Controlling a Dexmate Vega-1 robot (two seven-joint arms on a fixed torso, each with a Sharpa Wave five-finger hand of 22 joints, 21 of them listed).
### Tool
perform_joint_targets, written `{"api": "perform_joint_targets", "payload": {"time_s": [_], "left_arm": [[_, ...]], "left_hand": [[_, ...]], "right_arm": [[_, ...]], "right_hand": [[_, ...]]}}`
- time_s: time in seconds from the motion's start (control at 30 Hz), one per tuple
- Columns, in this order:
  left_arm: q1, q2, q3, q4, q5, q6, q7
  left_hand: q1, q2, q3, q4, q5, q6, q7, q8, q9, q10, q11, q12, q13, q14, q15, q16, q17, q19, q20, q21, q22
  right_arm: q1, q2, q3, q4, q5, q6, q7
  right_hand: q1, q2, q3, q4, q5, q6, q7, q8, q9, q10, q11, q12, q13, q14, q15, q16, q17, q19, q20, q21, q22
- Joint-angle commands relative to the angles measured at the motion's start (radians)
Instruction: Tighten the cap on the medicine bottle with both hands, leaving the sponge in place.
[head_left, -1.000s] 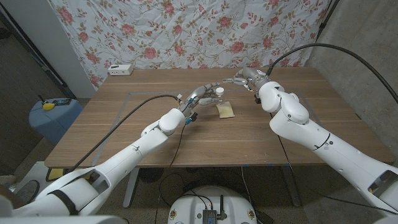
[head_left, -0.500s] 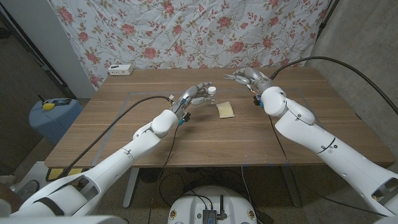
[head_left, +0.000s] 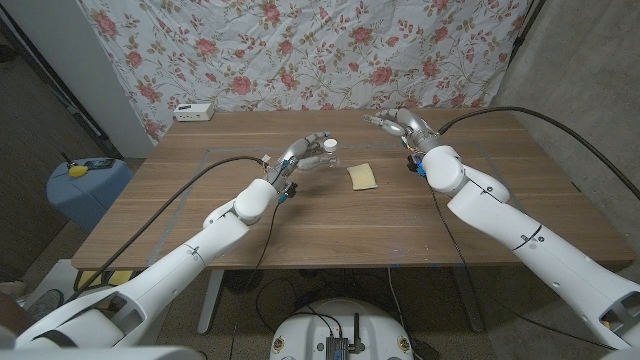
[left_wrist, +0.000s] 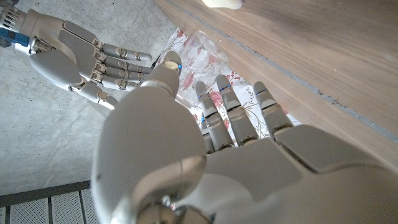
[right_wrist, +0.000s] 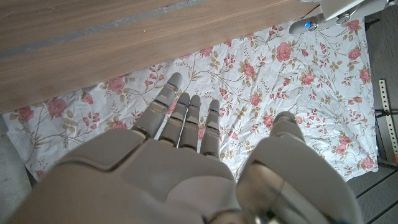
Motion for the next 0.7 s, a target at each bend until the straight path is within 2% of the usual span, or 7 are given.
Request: {"api": "perform_joint_targets", "payload": {"time_s": [0.03, 0.13, 0.2, 0.3, 0.33, 0.4, 0.7], "left_arm": [[0.045, 0.039, -0.028, -0.055, 0.005, 0.039, 0.03], [0.059, 0.049, -0.036, -0.074, 0.012, 0.058, 0.047], [0.067, 0.054, -0.04, -0.078, 0.017, 0.055, 0.056], [0.078, 0.063, -0.046, -0.091, 0.025, 0.068, 0.068], [0.085, 0.066, -0.049, -0.098, 0.029, 0.072, 0.077], [0.09, 0.072, -0.051, -0.102, 0.034, 0.072, 0.081], [0.103, 0.089, -0.054, -0.111, 0.047, 0.073, 0.083]], "left_hand": [[-0.029, 0.009, -0.015, 0.009, -0.002, -0.016, -0.01, -0.007, 0.004, 0.015, -0.023, 0.004, 0.004, -0.026, -0.111, -0.006, 0.004, -0.033, -0.019, 0.003, 0.001], [-0.033, 0.009, -0.021, 0.009, -0.002, -0.032, -0.01, -0.011, 0.004, 0.012, -0.025, 0.002, 0.004, -0.039, -0.117, -0.006, 0.003, -0.05, -0.029, 0.006, 0.001], [-0.034, 0.01, -0.023, 0.008, -0.001, -0.044, -0.007, -0.013, 0.004, 0.008, -0.025, 0.001, 0.004, -0.043, -0.117, -0.005, 0.003, -0.055, -0.033, 0.008, 0.0], [-0.035, 0.01, -0.027, 0.007, -0.002, -0.056, -0.006, -0.014, 0.004, 0.0, -0.028, -0.002, 0.004, -0.047, -0.119, -0.004, 0.002, -0.063, -0.04, 0.01, 0.0], [-0.036, 0.009, -0.029, 0.007, -0.002, -0.058, -0.005, -0.014, 0.004, -0.003, -0.027, -0.003, 0.003, -0.047, -0.12, -0.003, 0.002, -0.065, -0.043, 0.01, 0.0], [-0.039, 0.007, -0.032, 0.007, -0.003, -0.061, -0.003, -0.013, 0.003, -0.006, -0.03, -0.004, 0.003, -0.048, -0.121, -0.003, 0.002, -0.071, -0.051, 0.011, 0.0], [-0.048, 0.006, -0.045, 0.007, -0.005, -0.078, -0.004, -0.01, 0.003, -0.03, -0.035, -0.009, 0.002, -0.07, -0.132, -0.005, 0.001, -0.101, -0.083, 0.011, 0.0]], "right_arm": [[-0.037, 0.022, 0.041, 0.104, 0.156, 0.211, -0.072], [-0.04, 0.028, 0.048, 0.121, 0.186, 0.242, -0.077], [-0.044, 0.034, 0.053, 0.145, 0.211, 0.286, -0.077], [-0.046, 0.046, 0.058, 0.176, 0.243, 0.333, -0.079], [-0.051, 0.06, 0.065, 0.209, 0.268, 0.384, -0.079], [-0.053, 0.068, 0.068, 0.238, 0.288, 0.428, -0.077], [-0.063, 0.098, 0.077, 0.329, 0.348, 0.565, -0.076]], "right_hand": [[-0.002, 0.004, 0.005, -0.001, -0.002, -0.024, 0.005, -0.002, -0.001, -0.016, -0.002, -0.006, -0.001, -0.006, 0.013, -0.005, -0.001, 0.004, -0.008, -0.005, 0.003], [-0.02, 0.013, 0.007, -0.009, -0.001, -0.045, -0.064, 0.015, -0.007, -0.031, 0.005, -0.01, -0.011, -0.019, 0.01, -0.008, -0.008, -0.007, -0.015, -0.015, 0.002], [-0.023, 0.015, 0.009, -0.013, -0.001, -0.05, -0.002, 0.015, -0.009, -0.03, -0.001, -0.009, -0.012, -0.022, 0.013, -0.009, -0.009, -0.004, -0.012, -0.014, 0.002], [-0.033, 0.016, 0.009, -0.017, -0.002, -0.069, -0.075, 0.012, -0.009, -0.038, -0.001, -0.01, -0.013, -0.031, 0.011, -0.01, -0.01, -0.012, -0.014, -0.016, 0.001], [-0.037, 0.021, 0.012, -0.021, -0.001, -0.078, 0.012, 0.012, -0.011, -0.043, -0.005, -0.011, -0.013, -0.034, 0.012, -0.01, -0.01, -0.015, -0.014, -0.016, 0.001], [-0.039, 0.022, 0.013, -0.022, -0.001, -0.082, 0.041, 0.012, -0.011, -0.046, -0.006, -0.011, -0.013, -0.04, 0.009, -0.012, -0.01, -0.022, -0.016, -0.018, 0.001], [-0.043, 0.029, 0.016, -0.023, -0.001, -0.106, 0.053, 0.007, -0.012, -0.065, -0.006, -0.016, -0.014, -0.064, 0.005, -0.018, -0.01, -0.045, -0.023, -0.024, 0.001]]}}
